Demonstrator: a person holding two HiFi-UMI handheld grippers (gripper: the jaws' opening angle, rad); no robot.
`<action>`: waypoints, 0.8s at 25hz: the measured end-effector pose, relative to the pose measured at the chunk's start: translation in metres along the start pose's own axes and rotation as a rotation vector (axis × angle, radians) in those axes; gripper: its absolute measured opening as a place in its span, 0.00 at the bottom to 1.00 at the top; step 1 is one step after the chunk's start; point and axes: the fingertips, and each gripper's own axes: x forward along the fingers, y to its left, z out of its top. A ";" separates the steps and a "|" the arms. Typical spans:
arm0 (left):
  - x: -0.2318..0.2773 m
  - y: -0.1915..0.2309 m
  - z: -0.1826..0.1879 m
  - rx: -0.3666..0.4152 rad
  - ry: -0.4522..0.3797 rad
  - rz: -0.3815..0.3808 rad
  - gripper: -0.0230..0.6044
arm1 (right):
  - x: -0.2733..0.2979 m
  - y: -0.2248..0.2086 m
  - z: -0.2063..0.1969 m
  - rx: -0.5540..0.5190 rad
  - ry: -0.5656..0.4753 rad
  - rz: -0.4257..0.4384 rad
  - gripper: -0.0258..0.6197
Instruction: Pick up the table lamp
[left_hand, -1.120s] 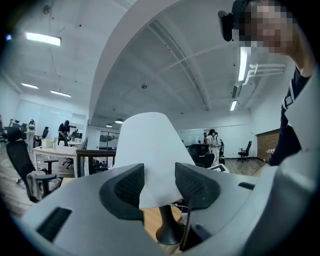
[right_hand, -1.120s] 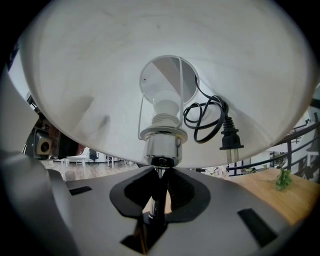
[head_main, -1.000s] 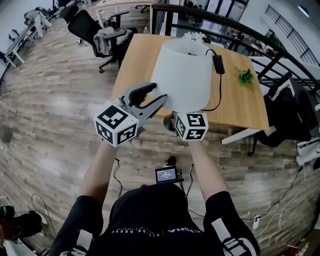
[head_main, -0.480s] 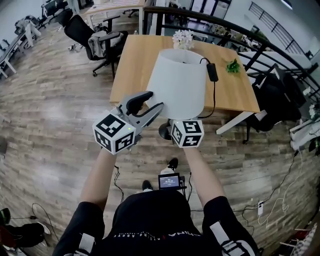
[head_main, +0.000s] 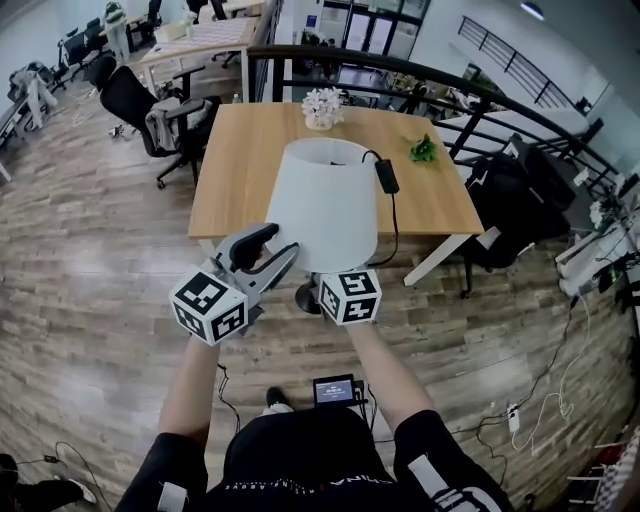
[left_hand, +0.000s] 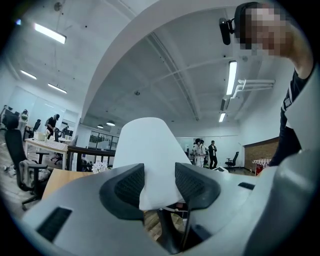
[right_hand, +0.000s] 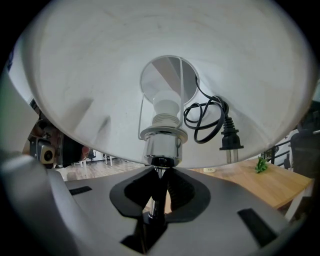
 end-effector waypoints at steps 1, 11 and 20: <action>0.006 -0.005 -0.001 0.001 -0.001 -0.003 0.36 | -0.004 -0.006 -0.001 0.005 0.001 -0.001 0.16; 0.053 -0.044 0.001 0.017 0.000 0.011 0.36 | -0.037 -0.057 0.006 0.007 -0.004 0.006 0.16; 0.055 -0.046 0.011 0.034 0.000 0.041 0.36 | -0.034 -0.055 0.016 0.017 -0.010 0.045 0.16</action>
